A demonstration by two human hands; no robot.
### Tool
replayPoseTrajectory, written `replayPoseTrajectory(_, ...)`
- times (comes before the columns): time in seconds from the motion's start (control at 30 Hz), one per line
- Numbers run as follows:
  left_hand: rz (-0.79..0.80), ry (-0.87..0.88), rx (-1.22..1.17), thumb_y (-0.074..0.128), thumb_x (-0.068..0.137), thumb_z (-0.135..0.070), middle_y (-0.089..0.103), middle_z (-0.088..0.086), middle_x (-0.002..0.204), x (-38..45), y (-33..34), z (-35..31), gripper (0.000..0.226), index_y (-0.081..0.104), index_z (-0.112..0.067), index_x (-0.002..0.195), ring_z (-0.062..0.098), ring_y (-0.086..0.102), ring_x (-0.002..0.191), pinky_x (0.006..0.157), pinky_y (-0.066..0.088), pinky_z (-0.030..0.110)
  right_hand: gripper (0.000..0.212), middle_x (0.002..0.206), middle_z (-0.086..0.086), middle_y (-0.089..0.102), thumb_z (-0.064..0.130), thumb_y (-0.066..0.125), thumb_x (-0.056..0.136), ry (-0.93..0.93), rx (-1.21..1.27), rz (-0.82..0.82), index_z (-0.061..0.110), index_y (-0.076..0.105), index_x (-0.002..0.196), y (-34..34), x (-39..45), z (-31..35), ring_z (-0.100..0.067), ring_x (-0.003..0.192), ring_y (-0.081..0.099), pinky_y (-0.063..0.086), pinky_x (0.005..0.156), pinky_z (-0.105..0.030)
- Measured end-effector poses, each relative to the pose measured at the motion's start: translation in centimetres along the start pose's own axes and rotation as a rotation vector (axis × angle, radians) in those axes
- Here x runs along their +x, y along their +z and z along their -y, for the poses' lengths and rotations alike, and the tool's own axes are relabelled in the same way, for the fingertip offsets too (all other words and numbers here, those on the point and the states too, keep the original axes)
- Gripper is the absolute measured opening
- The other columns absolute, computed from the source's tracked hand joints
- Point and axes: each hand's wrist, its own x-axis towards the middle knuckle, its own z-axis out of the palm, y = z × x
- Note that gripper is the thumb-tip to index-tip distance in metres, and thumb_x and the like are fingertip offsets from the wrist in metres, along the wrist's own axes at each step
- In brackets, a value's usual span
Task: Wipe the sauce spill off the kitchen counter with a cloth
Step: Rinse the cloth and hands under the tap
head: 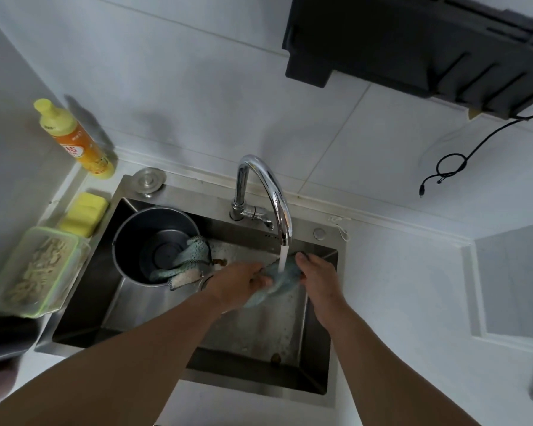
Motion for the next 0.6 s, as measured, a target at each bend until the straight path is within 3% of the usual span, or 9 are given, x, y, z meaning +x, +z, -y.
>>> replayPoseTrajectory(0.13, 0.047, -0.001, 0.209, 0.047, 0.093, -0.071, 0.060, -0.014, 0.079, 0.1, 0.5, 1.8, 0.040, 0.066, -0.036, 0.089, 0.009, 0.059, 0.080, 0.068, 0.042, 0.030, 0.028, 0.087, -0.004, 0.078, 0.032, 0.061, 0.105, 0.022, 0.075, -0.078, 0.022, 0.081, 0.088, -1.2, -0.5, 0.0, -0.032, 0.094, 0.074, 0.060, 0.083, -0.042)
replayPoseTrajectory(0.23, 0.044, -0.075, 0.252, 0.042, 0.100, -0.061, 0.059, -0.010, 0.074, -0.1, 0.4, 2.3, 0.040, 0.053, -0.032, 0.075, 0.014, 0.061, 0.077, 0.063, 0.039, 0.031, 0.027, 0.087, 0.001, 0.079, 0.037, 0.061, 0.105, 0.061, 0.117, -0.168, 0.030, 0.081, 0.087, -2.6, -0.5, 0.1, -0.026, 0.089, 0.076, 0.061, 0.074, -0.036)
replayPoseTrajectory(0.27, 0.046, -0.102, 0.173, 0.044, 0.101, -0.057, 0.060, -0.009, 0.073, -0.2, 0.3, 2.2, 0.038, 0.053, -0.031, 0.075, 0.012, 0.061, 0.073, 0.060, 0.040, 0.031, 0.026, 0.090, -0.001, 0.079, 0.039, 0.060, 0.105, 0.051, 0.019, -0.167, 0.030, 0.080, 0.091, -2.9, -0.4, -0.1, -0.025, 0.088, 0.076, 0.061, 0.074, -0.036)
replayPoseTrajectory(0.4, 0.024, -0.269, -0.686, 0.065, 0.101, -0.025, 0.070, -0.004, 0.066, -0.1, 0.6, -1.0, 0.014, 0.070, -0.020, 0.089, 0.016, 0.067, 0.067, 0.073, 0.059, 0.034, 0.025, 0.081, 0.003, 0.073, 0.040, 0.058, 0.105, -0.097, -0.431, -0.034, 0.027, 0.075, 0.094, -2.0, -0.8, -1.1, -0.018, 0.076, 0.070, 0.056, 0.072, -0.032)
replayPoseTrajectory(0.47, 0.018, -0.348, -0.839, 0.065, 0.100, -0.019, 0.071, 0.001, 0.065, 0.3, 1.0, -2.8, 0.009, 0.072, -0.013, 0.099, 0.017, 0.070, 0.064, 0.071, 0.062, 0.033, 0.023, 0.075, 0.009, 0.068, 0.040, 0.058, 0.103, -0.134, -0.583, 0.043, 0.032, 0.072, 0.087, -0.8, -1.3, -1.3, -0.006, 0.069, 0.062, 0.052, 0.069, -0.023)
replayPoseTrajectory(0.6, 0.044, -0.446, -0.954, 0.055, 0.097, -0.020, 0.071, 0.006, 0.071, 0.7, 0.8, -5.1, 0.024, 0.074, -0.006, 0.093, 0.015, 0.067, 0.061, 0.063, 0.056, 0.029, 0.016, 0.083, 0.016, 0.069, 0.034, 0.060, 0.102, -0.256, -0.822, 0.129, 0.029, 0.073, 0.109, 0.4, -1.9, -1.7, 0.001, 0.071, 0.065, 0.057, 0.076, -0.022)
